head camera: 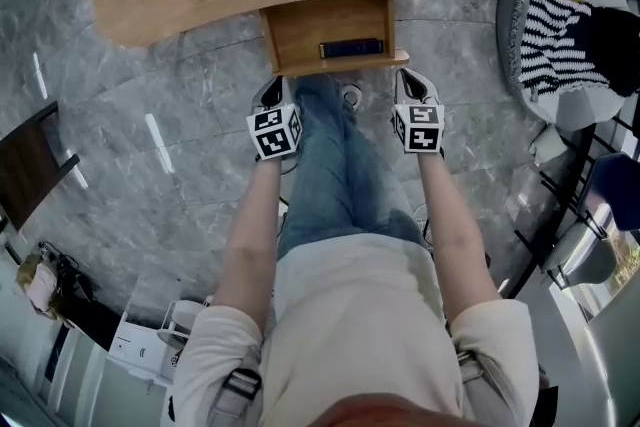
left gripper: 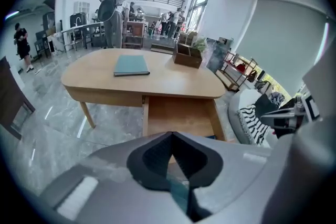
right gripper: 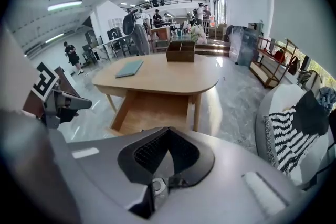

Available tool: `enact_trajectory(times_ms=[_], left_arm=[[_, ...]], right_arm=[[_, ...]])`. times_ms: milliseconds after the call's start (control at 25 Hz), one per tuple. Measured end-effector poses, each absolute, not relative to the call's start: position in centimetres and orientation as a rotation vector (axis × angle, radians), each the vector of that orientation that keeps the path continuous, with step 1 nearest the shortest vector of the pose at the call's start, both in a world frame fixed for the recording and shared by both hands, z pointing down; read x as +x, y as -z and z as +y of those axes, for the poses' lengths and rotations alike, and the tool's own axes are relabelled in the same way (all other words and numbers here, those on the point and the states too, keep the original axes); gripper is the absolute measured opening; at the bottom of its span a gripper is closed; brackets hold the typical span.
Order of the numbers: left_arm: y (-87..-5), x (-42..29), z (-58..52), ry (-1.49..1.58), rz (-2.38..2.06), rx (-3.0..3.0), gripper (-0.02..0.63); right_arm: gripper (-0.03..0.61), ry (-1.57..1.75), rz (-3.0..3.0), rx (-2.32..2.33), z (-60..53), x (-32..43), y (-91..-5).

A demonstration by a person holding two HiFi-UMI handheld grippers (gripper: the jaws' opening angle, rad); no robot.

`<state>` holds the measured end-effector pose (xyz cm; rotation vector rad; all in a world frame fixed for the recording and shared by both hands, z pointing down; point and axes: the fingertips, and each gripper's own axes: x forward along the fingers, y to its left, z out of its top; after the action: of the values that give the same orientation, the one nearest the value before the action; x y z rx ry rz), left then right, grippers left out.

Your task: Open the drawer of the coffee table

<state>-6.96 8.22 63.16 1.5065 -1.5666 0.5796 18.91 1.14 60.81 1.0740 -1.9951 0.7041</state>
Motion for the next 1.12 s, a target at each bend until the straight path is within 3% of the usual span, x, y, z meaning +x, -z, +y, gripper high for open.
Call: enact_trajectory(times_ms=[1120], left_arm=[[-34.6,0.0,5.8,-0.466,-1.581,1.961,-0.003]], right_arm=[[0.000,-0.613,-2.490,1.058,4.6,13.6,-32.5]])
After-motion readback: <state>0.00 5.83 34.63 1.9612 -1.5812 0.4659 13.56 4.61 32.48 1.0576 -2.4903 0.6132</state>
